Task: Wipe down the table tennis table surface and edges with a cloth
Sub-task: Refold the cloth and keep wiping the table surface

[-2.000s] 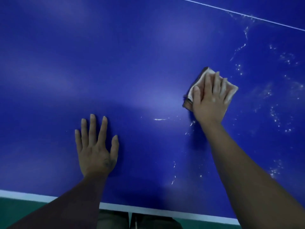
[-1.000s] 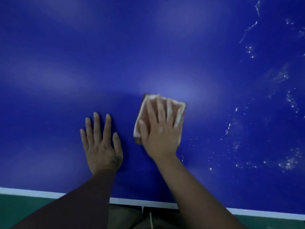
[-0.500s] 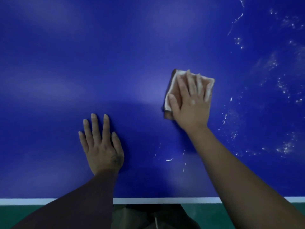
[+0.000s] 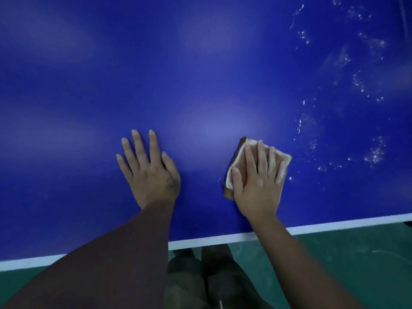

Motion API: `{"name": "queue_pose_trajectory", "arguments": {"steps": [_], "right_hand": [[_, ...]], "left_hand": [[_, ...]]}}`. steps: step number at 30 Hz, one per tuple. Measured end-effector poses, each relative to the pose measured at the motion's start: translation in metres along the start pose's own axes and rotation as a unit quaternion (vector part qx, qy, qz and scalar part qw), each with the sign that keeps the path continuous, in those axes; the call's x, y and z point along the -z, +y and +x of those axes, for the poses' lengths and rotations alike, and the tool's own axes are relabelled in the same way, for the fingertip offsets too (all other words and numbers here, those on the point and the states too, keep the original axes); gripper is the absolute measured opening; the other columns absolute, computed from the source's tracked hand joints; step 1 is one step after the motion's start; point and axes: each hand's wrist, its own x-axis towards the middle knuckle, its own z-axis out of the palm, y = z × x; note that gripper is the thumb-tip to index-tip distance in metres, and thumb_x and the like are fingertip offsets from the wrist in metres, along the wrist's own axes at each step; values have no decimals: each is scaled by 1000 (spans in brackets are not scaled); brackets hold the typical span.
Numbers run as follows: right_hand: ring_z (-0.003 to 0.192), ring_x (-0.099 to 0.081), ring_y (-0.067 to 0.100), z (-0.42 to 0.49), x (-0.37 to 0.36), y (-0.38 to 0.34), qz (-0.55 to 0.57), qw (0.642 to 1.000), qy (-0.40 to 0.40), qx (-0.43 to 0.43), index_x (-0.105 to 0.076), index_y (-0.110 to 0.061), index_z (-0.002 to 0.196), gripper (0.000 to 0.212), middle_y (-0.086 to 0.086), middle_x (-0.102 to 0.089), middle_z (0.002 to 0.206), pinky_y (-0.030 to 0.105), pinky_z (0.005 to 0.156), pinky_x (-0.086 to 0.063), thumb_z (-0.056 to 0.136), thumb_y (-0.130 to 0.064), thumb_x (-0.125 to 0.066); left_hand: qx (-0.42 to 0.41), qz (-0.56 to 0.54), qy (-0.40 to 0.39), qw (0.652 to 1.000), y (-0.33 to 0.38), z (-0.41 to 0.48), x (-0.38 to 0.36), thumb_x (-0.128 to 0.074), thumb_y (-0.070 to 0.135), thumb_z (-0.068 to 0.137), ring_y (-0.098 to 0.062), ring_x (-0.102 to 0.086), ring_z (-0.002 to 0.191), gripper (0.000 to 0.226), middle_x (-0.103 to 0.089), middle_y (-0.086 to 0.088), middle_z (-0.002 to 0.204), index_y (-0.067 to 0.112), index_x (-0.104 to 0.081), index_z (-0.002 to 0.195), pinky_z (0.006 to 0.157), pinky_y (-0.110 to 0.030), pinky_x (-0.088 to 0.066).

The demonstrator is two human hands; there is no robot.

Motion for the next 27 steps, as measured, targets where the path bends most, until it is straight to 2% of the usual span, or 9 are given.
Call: {"name": "queue_pose_trajectory", "arguments": {"steps": [5, 7, 12, 15, 17, 19, 23, 25, 27], "right_hand": [[167, 0, 27, 77, 10, -37, 26, 997, -26, -75, -21, -30, 172, 70, -2, -5, 181, 64, 131, 1, 110, -62, -20], [167, 3, 26, 82, 7, -54, 43, 995, -37, -76, -17, -31, 172, 70, -3, -2, 181, 64, 131, 3, 109, -62, -19], [166, -13, 29, -26, 0, -61, 15, 998, 5, 55, -35, -24, 168, 64, 2, -21, 179, 66, 130, -11, 111, -54, -37], [166, -14, 32, -102, 1, -22, 17, 995, -23, 91, -34, -24, 168, 65, 3, -19, 179, 71, 127, -15, 110, -52, -41], [166, -14, 33, -121, 6, 2, 9, 997, -43, 71, -33, -23, 169, 66, 3, -18, 179, 72, 126, -15, 110, -53, -36], [166, -13, 33, -111, 7, 7, 0, 999, -40, 4, -35, -21, 168, 66, 5, -19, 179, 71, 127, -15, 111, -53, -33], [165, -17, 33, -41, 3, -29, 6, 991, 9, -135, -36, -20, 167, 67, 6, -23, 178, 68, 129, -11, 112, -55, -27], [166, -13, 32, -16, -1, -53, 7, 993, 1, -117, -32, -25, 169, 68, 4, -19, 179, 67, 129, -9, 111, -59, -22], [166, -14, 32, -22, -5, -67, 1, 999, 5, -54, -32, -27, 169, 65, 4, -20, 179, 67, 130, -8, 112, -58, -26]], "left_hand": [[6, -17, -16, 1000, 0, 0, 3, -34, 40, 114, -34, -5, 170, 62, -12, -7, 183, 27, -23, 174, 136, -59, -7], [5, -20, -24, 999, 0, 0, 4, -31, 41, 114, -33, -3, 170, 63, -9, -6, 184, 28, -21, 175, 136, -59, -5], [11, -20, -31, 999, -2, 1, 3, -27, 43, 114, -33, 0, 170, 64, -5, -4, 184, 30, -16, 175, 136, -58, -2], [12, -11, -34, 999, -1, 0, 2, -25, 43, 114, -34, 2, 170, 64, -2, -5, 184, 30, -13, 176, 136, -59, -3], [10, -8, -35, 999, 0, 0, 2, -25, 43, 114, -34, 2, 170, 65, -1, -5, 184, 30, -11, 176, 136, -59, -3], [11, -11, -34, 999, 0, 1, 2, -25, 43, 114, -34, 1, 170, 65, -2, -6, 184, 30, -12, 176, 136, -60, -4], [14, -10, -33, 999, 0, 2, 2, -25, 44, 113, -34, -1, 170, 65, -3, -6, 184, 30, -14, 175, 136, -60, -6], [11, -8, -32, 999, 0, 1, 2, -25, 44, 113, -34, -1, 170, 65, -4, -6, 184, 29, -15, 175, 136, -60, -5], [10, -10, -30, 999, -1, 2, 1, -25, 44, 113, -34, -1, 170, 65, -5, -6, 184, 29, -16, 175, 136, -60, -4]]}}
